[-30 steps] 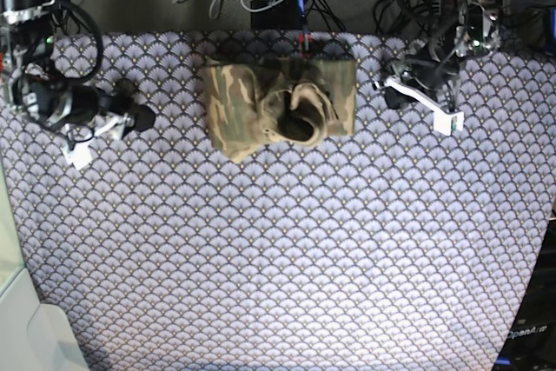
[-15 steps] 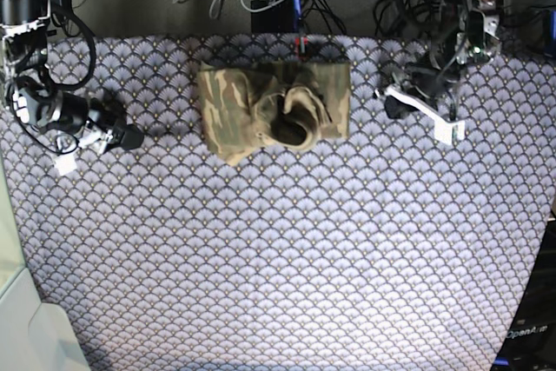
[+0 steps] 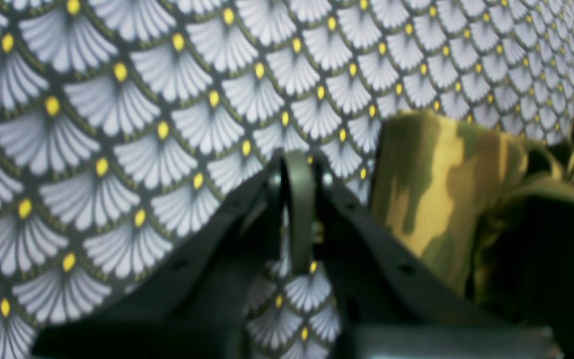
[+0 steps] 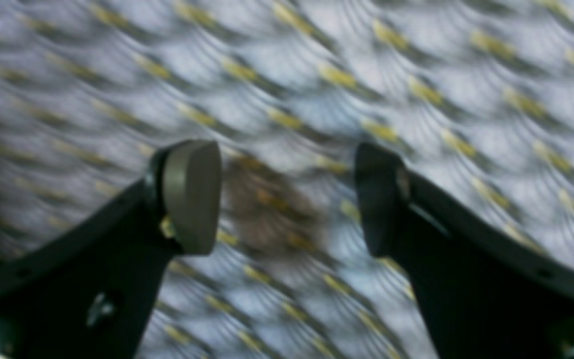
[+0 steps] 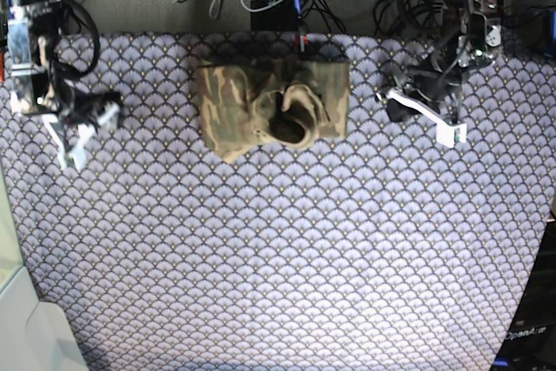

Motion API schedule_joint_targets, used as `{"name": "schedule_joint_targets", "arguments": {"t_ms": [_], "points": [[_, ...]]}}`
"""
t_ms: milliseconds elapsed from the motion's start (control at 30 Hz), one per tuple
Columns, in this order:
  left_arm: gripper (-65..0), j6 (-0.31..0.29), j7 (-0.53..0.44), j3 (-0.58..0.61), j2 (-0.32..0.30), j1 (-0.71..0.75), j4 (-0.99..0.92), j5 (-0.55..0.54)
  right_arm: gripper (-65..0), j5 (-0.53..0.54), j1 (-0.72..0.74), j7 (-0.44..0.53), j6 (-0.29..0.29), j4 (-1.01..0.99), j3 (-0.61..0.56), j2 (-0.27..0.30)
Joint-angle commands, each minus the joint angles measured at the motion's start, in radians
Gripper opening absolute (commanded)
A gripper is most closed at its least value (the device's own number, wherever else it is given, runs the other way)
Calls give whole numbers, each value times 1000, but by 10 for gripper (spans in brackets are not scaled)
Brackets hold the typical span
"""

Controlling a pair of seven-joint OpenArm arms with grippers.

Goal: Fold the T-shirt properly

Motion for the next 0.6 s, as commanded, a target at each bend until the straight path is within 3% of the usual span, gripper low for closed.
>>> {"name": "schedule_joint_targets", "arguments": {"t_ms": [0,133,300,567], "points": [[-641,-9,-15,-2,-6,-8,16,-12,-207,-27,-29,-78,-23,53,25,19],[-641,-10,-12,-2,-6,-7,21,-12,-207,-27,-96,-92,-23,311,92,-21],[-641,-10,-10,-2,-3,-8,21,-12,-207,-18,-141,-94,-19,487,106,-67],[-641,-7,-7,-2,-6,-16,10,-5,-207,243,-124,-88,-19,492,106,-67]]}}
